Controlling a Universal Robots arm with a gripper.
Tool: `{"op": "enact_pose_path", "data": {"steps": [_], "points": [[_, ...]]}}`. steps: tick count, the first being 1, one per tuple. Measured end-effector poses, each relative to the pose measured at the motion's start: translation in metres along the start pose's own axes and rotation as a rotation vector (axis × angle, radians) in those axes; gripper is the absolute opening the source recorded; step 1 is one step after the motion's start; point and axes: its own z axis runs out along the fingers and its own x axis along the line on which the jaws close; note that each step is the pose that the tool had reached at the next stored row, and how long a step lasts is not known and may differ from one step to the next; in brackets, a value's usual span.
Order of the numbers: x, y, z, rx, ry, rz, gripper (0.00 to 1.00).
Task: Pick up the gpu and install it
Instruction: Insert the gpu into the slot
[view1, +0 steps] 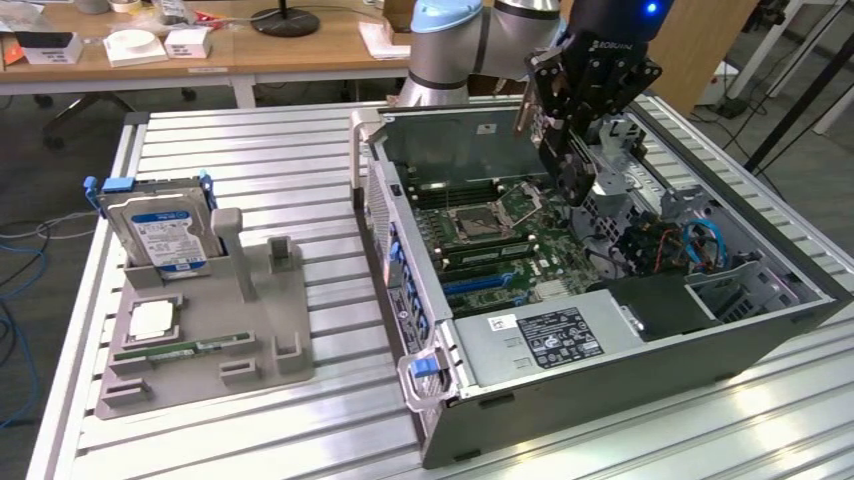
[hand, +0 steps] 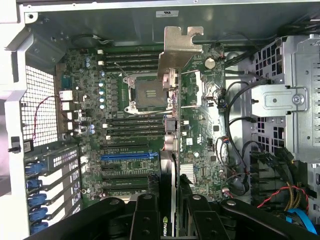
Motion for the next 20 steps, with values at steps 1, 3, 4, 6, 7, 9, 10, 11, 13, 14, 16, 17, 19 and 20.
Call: {"op": "enact_pose_path", "data": {"steps": [1, 3, 4, 6, 7, 9, 10, 11, 13, 14, 16, 17, 19, 20], "points": [[0.0, 0.0, 0.0, 0.0, 0.0, -0.001, 0.26], [0.0, 0.0, 0.0, -0.0001, 0.0003, -0.007, 0.26], [0.0, 0.0, 0.0, -0.0001, 0.0004, -0.011, 0.26], [0.0, 0.0, 0.0, -0.0001, 0.0009, -0.02, 0.26], [0.0, 0.0, 0.0, -0.0002, 0.0011, -0.025, 0.26], [0.0, 0.0, 0.0, -0.0003, 0.0016, -0.037, 0.26], [0.0, 0.0, 0.0, -0.0004, 0.0019, -0.043, 0.26], [0.0, 0.0, 0.0, -0.0004, 0.0021, -0.049, 0.26], [0.0, 0.0, 0.0, -0.0006, 0.0027, -0.061, 0.26], [0.0, 0.0, 0.0, -0.0007, 0.0031, -0.07, 0.26], [0.0, 0.0, 0.0, -0.0008, 0.0039, -0.086, 0.26], [0.0, 0.0, 0.0, -0.0008, 0.0042, -0.095, 0.26], [0.0, 0.0, 0.0, -0.001, 0.0051, -0.114, 0.26], [0.0, 0.0, 0.0, -0.0011, 0.0055, -0.123, 0.26]]}}
